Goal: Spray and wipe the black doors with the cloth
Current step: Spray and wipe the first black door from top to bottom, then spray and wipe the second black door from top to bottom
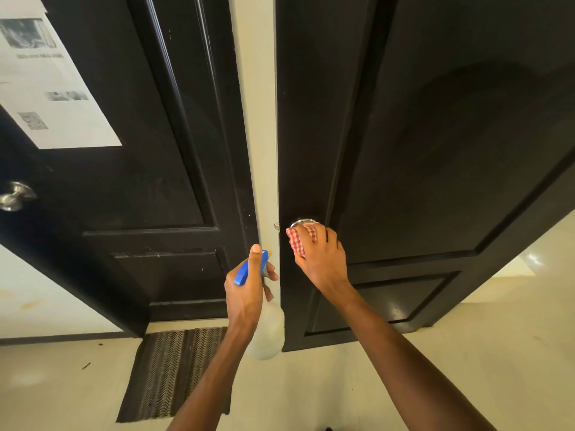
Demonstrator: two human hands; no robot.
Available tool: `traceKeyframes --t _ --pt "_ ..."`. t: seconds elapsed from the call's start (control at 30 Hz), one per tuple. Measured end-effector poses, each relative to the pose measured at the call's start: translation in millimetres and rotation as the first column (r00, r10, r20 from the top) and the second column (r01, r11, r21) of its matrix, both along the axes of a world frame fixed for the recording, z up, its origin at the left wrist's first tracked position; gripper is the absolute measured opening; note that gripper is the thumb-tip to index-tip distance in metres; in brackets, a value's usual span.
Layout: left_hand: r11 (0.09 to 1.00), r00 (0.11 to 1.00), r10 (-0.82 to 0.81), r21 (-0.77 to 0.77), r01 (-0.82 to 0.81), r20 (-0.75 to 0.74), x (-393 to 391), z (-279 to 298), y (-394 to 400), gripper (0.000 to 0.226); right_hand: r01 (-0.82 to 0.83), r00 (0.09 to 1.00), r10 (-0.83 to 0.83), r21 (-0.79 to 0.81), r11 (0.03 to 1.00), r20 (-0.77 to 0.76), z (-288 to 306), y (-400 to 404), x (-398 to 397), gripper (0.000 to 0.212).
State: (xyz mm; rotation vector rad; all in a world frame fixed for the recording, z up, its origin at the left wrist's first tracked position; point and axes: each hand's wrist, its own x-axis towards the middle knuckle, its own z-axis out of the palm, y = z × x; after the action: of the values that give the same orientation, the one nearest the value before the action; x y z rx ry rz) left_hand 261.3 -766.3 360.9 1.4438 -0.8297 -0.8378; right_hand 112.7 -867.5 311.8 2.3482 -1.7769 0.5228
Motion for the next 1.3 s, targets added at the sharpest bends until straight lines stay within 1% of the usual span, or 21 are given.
traceKeyframes --t 0.17,0.3,0.43,0.53,0.67,0.73,0.87,0.93,1.0,1.13,1.3 --pt "1.000 1.000 0.025 0.004 -0.025 -0.005 -5.6 5.0 11.9 0.054 0.024 0.999 -0.027 0.076 0.997 0.041 1.5 1.6 2.5 0.084" --pt "0.998 0.998 0.055 -0.023 -0.054 0.014 -3.2 8.9 25.9 0.050 0.019 0.997 -0.026 0.092 0.996 0.077 4.6 11.3 0.1 0.079" --pt "0.997 0.996 0.076 -0.011 -0.076 0.045 -3.2 7.1 46.1 0.050 -0.015 0.990 0.004 0.075 0.997 0.143 1.0 40.6 -11.8 0.082" --pt "0.998 0.997 0.064 -0.012 -0.063 0.044 -13.6 6.5 68.0 0.053 -0.033 0.981 0.027 0.032 0.999 0.190 -4.3 75.4 -30.7 0.085" --pt "0.999 0.999 0.038 0.000 -0.038 0.026 -31.5 0.7 106.7 0.056 -0.067 0.980 0.069 -0.015 0.998 0.187 -12.3 131.7 -67.2 0.081" --pt "1.000 1.000 0.005 0.013 -0.006 0.025 -46.4 -4.5 132.6 0.056 -0.042 0.981 0.041 0.001 0.999 0.190 -16.7 164.1 -90.6 0.077" --pt "0.993 0.993 -0.119 0.030 0.118 0.025 -76.9 -12.9 182.0 0.060 0.022 0.980 -0.022 0.003 1.000 0.198 -23.4 234.8 -139.7 0.077" --pt "0.985 0.985 -0.172 0.033 0.171 0.013 -90.2 -15.2 199.3 0.061 0.055 0.973 -0.046 -0.030 0.998 0.227 -27.2 264.6 -162.0 0.073" --pt "0.968 0.969 -0.249 0.024 0.248 0.009 -109.0 -15.0 215.8 0.058 0.109 0.959 -0.095 -0.039 0.993 0.267 -31.7 297.3 -184.8 0.071" --pt "0.924 0.923 -0.383 0.013 0.383 0.032 -147.5 -21.6 243.0 0.049 0.227 0.908 -0.201 -0.026 0.974 0.367 -42.7 357.8 -231.0 0.075" --pt "0.857 0.857 -0.515 0.045 0.514 0.028 -193.5 -27.4 270.1 0.049 0.411 0.825 -0.366 -0.012 0.912 0.431 -35.0 416.6 -279.6 0.082"
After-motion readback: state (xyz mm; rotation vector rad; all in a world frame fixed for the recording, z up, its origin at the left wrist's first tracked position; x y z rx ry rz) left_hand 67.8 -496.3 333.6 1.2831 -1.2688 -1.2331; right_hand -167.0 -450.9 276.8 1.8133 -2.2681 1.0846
